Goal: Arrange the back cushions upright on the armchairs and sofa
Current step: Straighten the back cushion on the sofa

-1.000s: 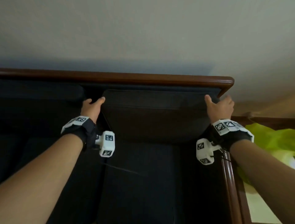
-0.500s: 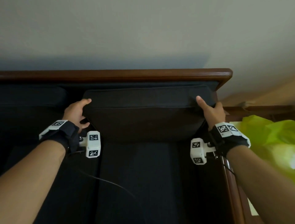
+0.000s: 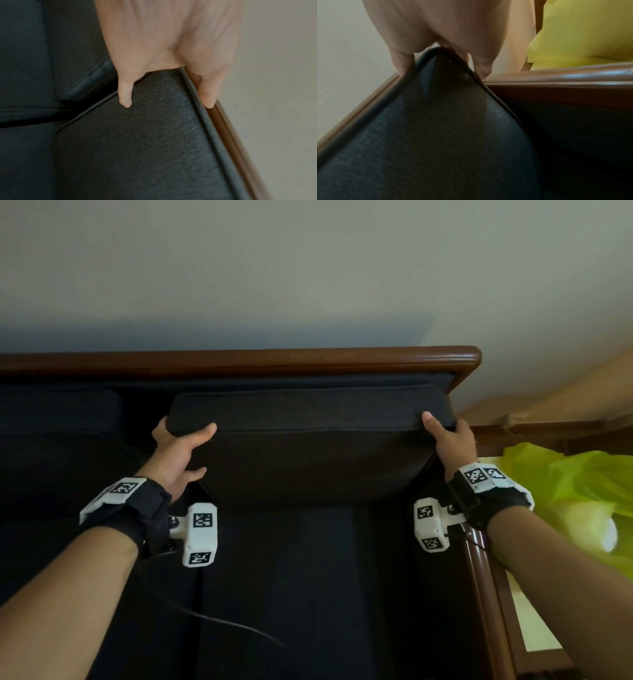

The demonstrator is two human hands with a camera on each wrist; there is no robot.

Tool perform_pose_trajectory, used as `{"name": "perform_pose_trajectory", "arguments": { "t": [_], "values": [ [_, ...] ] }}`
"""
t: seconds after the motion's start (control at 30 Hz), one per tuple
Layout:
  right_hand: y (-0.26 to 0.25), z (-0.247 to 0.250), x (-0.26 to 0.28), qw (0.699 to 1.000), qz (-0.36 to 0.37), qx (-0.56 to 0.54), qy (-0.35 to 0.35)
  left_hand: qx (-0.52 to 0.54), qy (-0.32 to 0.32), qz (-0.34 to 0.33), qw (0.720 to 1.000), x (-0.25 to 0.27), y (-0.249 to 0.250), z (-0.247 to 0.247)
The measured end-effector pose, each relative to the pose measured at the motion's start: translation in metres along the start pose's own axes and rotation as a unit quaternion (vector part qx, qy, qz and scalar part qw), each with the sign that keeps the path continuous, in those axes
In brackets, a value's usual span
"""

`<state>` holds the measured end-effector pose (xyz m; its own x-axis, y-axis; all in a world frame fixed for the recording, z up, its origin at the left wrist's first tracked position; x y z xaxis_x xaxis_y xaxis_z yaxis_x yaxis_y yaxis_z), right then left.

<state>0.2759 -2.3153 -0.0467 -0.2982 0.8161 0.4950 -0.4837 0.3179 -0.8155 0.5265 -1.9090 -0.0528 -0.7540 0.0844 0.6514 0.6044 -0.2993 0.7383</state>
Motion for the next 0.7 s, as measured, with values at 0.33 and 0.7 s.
{"name": "perform_pose_trajectory", "arguments": {
  "t": [0.33, 0.7],
  "values": [
    [0.005, 0.006, 0.007, 0.997, 0.02, 0.056, 0.05, -0.109, -0.002, 0.017, 0.994, 0.007, 0.008, -0.005],
    [0.003, 0.016, 0.004, 0.998, 0.028, 0.044, 0.04, -0.063, -0.039, -0.021, 0.997, 0.011, 0.004, -0.012]
  ]
}}
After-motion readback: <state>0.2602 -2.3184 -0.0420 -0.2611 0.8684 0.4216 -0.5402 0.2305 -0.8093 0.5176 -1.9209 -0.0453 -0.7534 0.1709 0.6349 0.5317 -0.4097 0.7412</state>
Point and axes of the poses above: each hand's wrist, its own x-axis away from the middle knuckle, its own z-axis out of the back of the hand, y = z × x, the point moved 8 cm from there along -x, towards the middle knuckle, and after that the axes turned 6 degrees about -x, right-handed, at the moved point
